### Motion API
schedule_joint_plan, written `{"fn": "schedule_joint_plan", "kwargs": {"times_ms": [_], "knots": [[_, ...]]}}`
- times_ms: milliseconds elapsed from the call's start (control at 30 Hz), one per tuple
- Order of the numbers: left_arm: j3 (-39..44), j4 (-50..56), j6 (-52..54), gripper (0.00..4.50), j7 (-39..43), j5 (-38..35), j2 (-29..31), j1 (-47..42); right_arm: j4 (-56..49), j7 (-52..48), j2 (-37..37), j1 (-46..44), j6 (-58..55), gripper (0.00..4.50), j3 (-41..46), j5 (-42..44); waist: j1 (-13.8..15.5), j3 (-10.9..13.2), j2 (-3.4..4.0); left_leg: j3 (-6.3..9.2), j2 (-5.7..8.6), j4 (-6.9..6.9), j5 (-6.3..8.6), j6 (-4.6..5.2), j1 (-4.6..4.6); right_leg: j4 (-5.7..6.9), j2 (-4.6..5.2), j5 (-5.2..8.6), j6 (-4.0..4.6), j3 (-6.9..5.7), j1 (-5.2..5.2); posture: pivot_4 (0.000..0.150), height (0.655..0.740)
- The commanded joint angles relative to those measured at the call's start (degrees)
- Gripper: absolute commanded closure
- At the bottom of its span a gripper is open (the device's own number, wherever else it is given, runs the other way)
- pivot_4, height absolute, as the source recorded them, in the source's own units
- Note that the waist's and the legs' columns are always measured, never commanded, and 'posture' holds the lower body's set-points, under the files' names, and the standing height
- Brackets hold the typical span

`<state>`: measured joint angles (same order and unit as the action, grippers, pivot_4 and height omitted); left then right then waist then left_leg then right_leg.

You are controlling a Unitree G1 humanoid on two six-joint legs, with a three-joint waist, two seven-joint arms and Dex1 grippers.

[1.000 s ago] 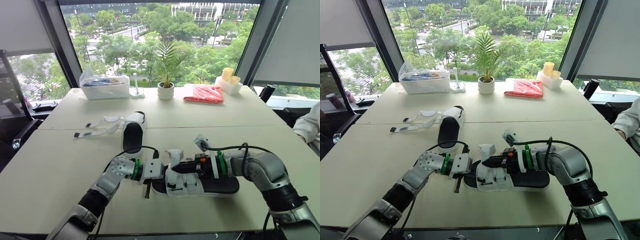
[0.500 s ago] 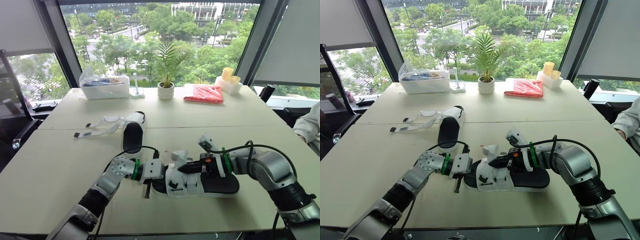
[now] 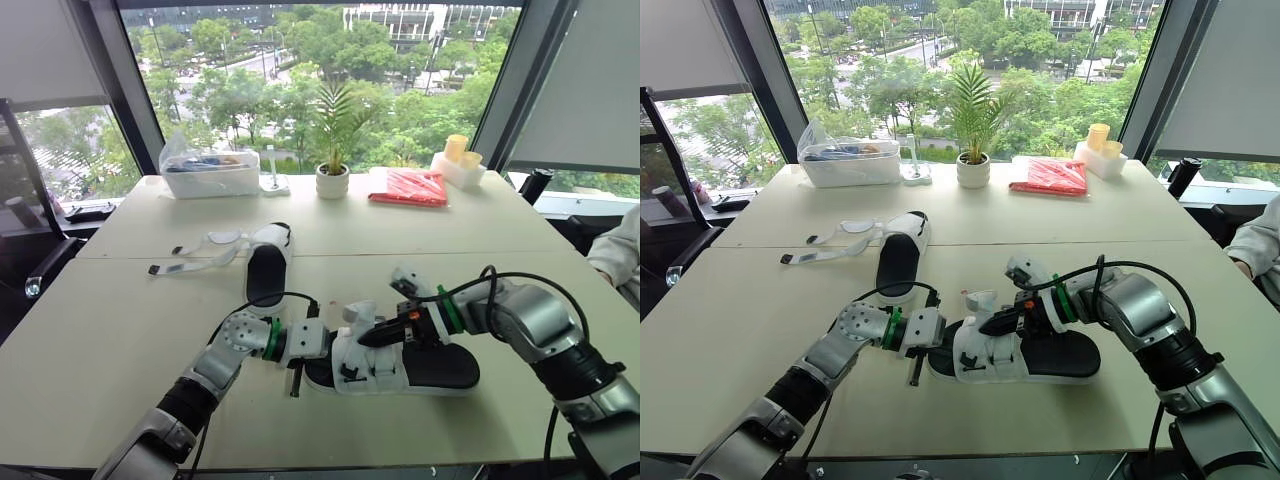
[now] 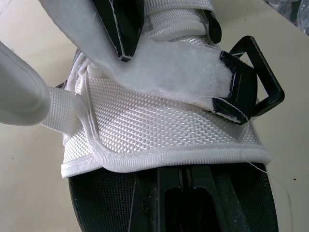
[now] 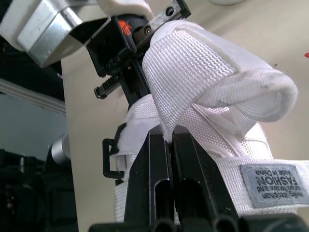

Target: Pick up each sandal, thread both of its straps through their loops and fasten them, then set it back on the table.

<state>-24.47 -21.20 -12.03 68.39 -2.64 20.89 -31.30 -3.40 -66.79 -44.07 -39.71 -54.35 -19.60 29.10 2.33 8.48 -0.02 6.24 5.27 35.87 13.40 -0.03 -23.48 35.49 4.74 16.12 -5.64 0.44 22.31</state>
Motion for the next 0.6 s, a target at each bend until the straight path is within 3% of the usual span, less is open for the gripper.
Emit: {"fn": "schedule_joint_plan", "kwargs": {"times_ms": [33,333,600], "knots": [[-4.0,-5.7,2.7,4.5,-1.0,6.6,1.6,2.9,1.5,-2.7,-1.7,-2.3,3.4,4.45,-2.0,-4.1,0.0,0.0,0.0,0.0,0.0,0.0,0.0,0.0,0.0,0.0,0.0,0.0,0.0,0.0,0.0,0.15,0.74],[-3.9,-5.7,2.8,4.5,-1.2,6.5,1.7,2.8,2.0,-9.0,-2.6,-5.4,9.8,4.45,-6.2,-9.9,0.0,0.0,0.0,0.0,0.01,0.0,0.0,0.0,0.0,-0.01,0.0,0.0,0.0,-0.02,0.0,0.15,0.74],[-3.7,-5.3,3.1,4.5,-1.4,6.4,1.7,3.2,-2.3,-10.3,-1.2,-6.9,8.8,4.45,-4.8,-9.1,0.0,0.0,0.0,0.01,0.01,0.0,0.0,-0.01,0.0,-0.01,0.0,-0.01,0.0,-0.02,0.0,0.15,0.74]]}}
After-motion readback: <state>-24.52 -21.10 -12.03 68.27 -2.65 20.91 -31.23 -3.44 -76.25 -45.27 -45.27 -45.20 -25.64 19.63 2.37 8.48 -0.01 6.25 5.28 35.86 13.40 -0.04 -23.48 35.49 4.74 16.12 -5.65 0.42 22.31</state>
